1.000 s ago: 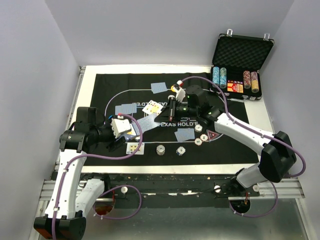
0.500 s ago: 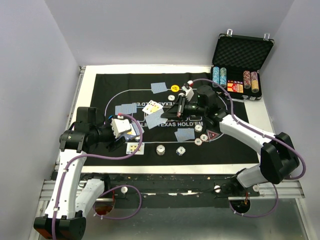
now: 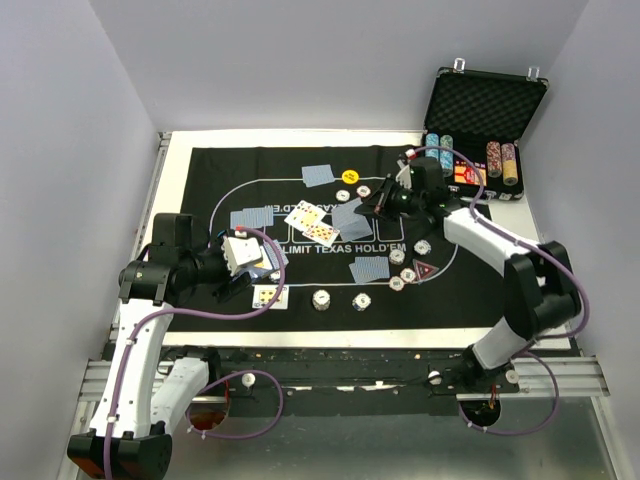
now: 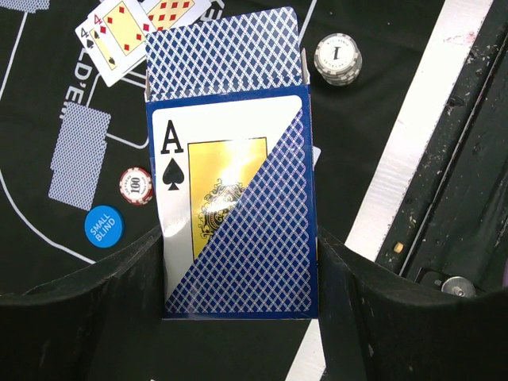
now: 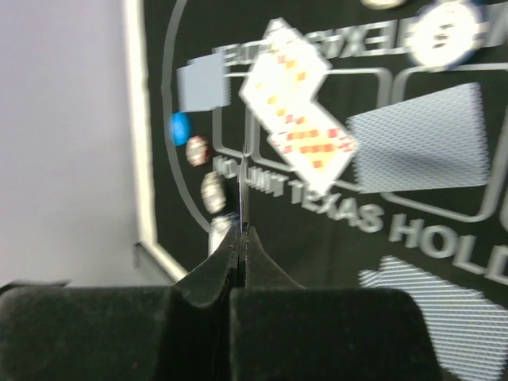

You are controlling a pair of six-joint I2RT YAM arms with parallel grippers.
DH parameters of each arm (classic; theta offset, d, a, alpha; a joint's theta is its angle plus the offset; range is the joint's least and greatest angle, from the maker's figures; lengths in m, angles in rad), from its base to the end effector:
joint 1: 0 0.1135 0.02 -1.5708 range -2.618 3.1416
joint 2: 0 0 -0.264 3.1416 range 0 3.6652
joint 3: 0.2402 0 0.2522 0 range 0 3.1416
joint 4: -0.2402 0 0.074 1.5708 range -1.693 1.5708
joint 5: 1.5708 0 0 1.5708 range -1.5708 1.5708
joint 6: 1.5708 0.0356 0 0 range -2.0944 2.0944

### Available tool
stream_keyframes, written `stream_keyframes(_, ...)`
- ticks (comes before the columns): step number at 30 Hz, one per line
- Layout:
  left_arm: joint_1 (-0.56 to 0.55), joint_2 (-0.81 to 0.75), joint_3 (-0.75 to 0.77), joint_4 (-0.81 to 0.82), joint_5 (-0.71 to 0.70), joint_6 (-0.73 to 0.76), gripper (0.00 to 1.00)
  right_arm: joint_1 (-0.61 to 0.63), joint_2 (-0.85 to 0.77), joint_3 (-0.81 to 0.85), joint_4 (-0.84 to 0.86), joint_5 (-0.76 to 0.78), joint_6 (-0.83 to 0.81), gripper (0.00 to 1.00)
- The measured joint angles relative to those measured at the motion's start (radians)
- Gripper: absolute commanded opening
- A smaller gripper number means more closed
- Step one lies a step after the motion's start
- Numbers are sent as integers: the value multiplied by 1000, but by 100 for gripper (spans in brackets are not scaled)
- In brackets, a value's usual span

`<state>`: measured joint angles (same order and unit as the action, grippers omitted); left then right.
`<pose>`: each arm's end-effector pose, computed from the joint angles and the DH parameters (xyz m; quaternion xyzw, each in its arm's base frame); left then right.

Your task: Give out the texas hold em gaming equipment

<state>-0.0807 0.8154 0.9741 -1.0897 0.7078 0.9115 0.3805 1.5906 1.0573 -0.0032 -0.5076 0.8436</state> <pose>0.1294 -0.0337 0.3226 0.5197 0.7312 -0.1820 0.4027 0.3251 0.1487 0.2509 0.0723 0.8474 0.4536 0.2663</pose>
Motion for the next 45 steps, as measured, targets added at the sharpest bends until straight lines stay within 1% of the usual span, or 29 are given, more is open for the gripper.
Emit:
stream_keyframes(6,0,0,0,9,0,0,49,-11,164,31,-72,179,-117,1)
stream_keyframes(11,0,0,-12,17,-1,-2,49,-21,267,53,-100,253,-158,1)
stream_keyframes(14,0,2,-27,27,-2,-5,49,-23,297,75,-103,287,-173,1)
stream_keyframes(15,0,3,-35,35,-3,-8,49,-23,303,81,-103,295,-177,2)
stream_keyframes(16,0,4,-44,43,-6,-10,49,-23,307,87,-103,303,-181,9)
stream_keyframes(18,0,15,-69,64,-21,-18,49,-23,315,98,-103,317,-188,26)
stream_keyframes(19,0,21,-82,74,-30,-21,49,-23,318,100,-103,324,-191,32)
stream_keyframes(21,0,47,-108,96,-53,-28,49,-23,323,102,-104,336,-200,56)
stream_keyframes(22,0,63,-121,113,-65,-32,49,-23,324,103,-107,341,-203,65)
stream_keyframes(24,0,93,-155,151,-86,-37,50,-23,324,103,-111,344,-208,76)
stream_keyframes(26,0,117,-185,176,-105,-38,51,-22,319,114,-113,347,-217,81)
stream_keyframes(30,0,158,-224,215,-126,-42,55,-23,288,114,-140,354,-224,84)
stream_keyframes(32,0,177,-234,231,-132,-45,64,-23,251,112,-156,354,-224,84)
stream_keyframes(33,0,185,-236,237,-134,-47,70,-23,227,109,-161,353,-224,84)
stream_keyframes(34,0,193,-236,243,-135,-49,79,-23,200,106,-164,354,-224,84)
stream_keyframes(35,0,198,-236,248,-136,-51,92,-23,172,104,-167,353,-224,85)
stream_keyframes(36,0,201,-236,255,-136,-54,99,-23,144,103,-169,354,-224,86)
stream_keyframes(41,0,197,-236,283,-133,-70,99,-23,30,103,-172,354,-224,88)
stream_keyframes(45,0,177,-236,282,-132,-73,99,-23,-11,103,-190,354,-224,89)
